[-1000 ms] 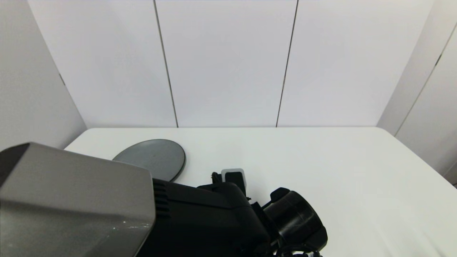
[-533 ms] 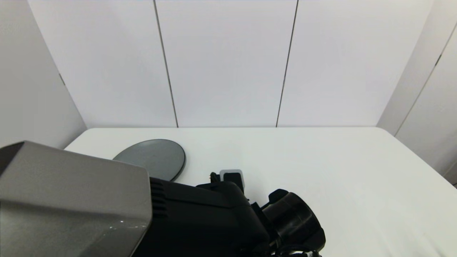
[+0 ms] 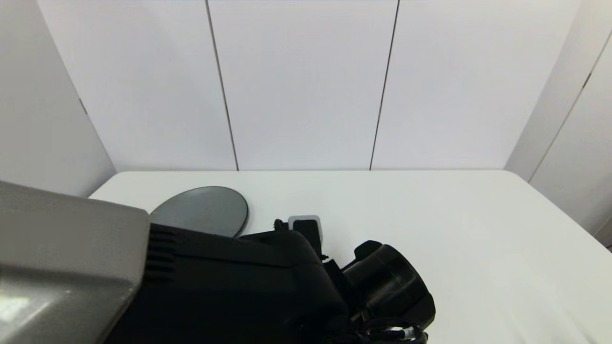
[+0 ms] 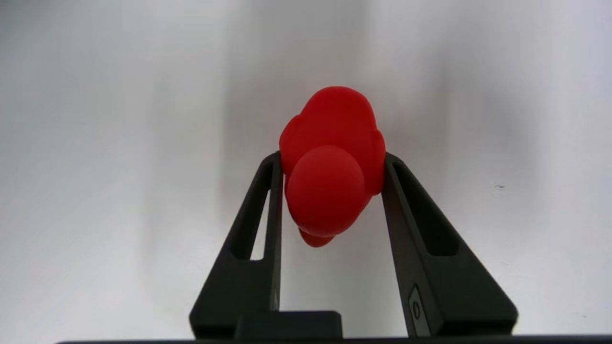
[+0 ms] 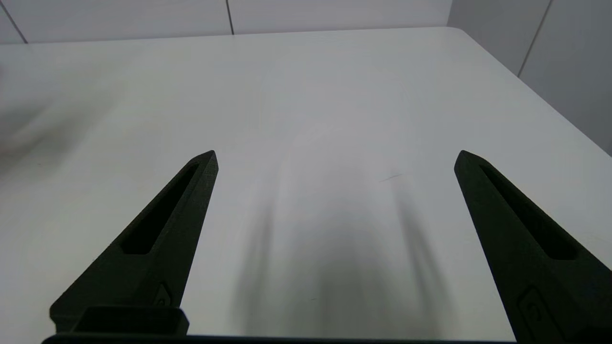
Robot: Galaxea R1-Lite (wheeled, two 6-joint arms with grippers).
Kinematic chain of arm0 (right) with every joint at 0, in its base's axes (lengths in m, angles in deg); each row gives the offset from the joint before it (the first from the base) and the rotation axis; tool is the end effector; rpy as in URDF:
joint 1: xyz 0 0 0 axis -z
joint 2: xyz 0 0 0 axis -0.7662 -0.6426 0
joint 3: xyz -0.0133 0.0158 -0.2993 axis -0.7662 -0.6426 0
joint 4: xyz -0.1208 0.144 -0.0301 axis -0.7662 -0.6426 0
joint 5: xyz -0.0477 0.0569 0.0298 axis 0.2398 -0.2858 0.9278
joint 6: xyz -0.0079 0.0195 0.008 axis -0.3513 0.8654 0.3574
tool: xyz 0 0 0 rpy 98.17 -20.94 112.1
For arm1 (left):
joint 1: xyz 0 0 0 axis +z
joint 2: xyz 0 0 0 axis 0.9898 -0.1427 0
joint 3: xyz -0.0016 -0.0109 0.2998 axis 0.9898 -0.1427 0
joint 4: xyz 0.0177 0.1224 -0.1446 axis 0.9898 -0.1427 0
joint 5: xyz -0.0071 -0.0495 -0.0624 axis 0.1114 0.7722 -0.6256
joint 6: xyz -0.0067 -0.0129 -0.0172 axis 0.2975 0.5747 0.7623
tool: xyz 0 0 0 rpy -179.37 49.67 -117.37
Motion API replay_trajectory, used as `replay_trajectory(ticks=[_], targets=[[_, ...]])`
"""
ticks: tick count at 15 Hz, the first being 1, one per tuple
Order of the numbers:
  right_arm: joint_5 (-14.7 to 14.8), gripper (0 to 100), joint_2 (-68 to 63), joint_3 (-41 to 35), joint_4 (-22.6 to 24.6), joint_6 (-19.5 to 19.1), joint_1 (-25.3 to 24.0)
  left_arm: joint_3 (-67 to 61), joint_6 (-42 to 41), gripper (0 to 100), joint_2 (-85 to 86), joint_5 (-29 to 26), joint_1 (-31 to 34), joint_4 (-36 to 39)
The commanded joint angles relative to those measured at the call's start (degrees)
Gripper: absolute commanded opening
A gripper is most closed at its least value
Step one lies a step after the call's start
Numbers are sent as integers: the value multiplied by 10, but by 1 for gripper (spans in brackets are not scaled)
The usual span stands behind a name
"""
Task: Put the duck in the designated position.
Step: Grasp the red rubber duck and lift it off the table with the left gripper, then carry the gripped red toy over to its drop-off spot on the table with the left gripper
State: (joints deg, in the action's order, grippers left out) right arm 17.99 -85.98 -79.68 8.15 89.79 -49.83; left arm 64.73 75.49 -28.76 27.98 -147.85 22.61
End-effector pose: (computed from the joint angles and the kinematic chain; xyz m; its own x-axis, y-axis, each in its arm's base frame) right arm -0.0229 -0.0005 0.0765 0.9996 -0.0262 0.0101 0.0259 0.9994 0.0243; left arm 0.1564 -0.3164 0.1324 0.6957 0.0253 -0.7179 -0.0266 0.9996 0.0094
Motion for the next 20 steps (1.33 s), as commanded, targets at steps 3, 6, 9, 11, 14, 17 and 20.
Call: replay_trajectory(ticks=[3, 6, 9, 11, 14, 17, 20], targets=[[0, 100, -1, 0, 0, 0, 0, -46, -69, 0, 110, 9, 44, -14], [0, 100, -1, 0, 0, 0, 0, -108, -137, 0, 184, 8, 102, -12], [0, 100, -1, 0, 0, 0, 0, -151, -218, 0, 225, 6, 180, -6], [0, 100, -1, 0, 0, 0, 0, -156, -272, 0, 242, 1, 240, -6], [0, 100, -1, 0, 0, 0, 0, -156, -327, 0, 253, -10, 325, -1], [0, 100, -1, 0, 0, 0, 0, -157, -370, 0, 249, -26, 403, 36], [0, 100, -1, 0, 0, 0, 0, -152, -431, 0, 222, -61, 475, 91]])
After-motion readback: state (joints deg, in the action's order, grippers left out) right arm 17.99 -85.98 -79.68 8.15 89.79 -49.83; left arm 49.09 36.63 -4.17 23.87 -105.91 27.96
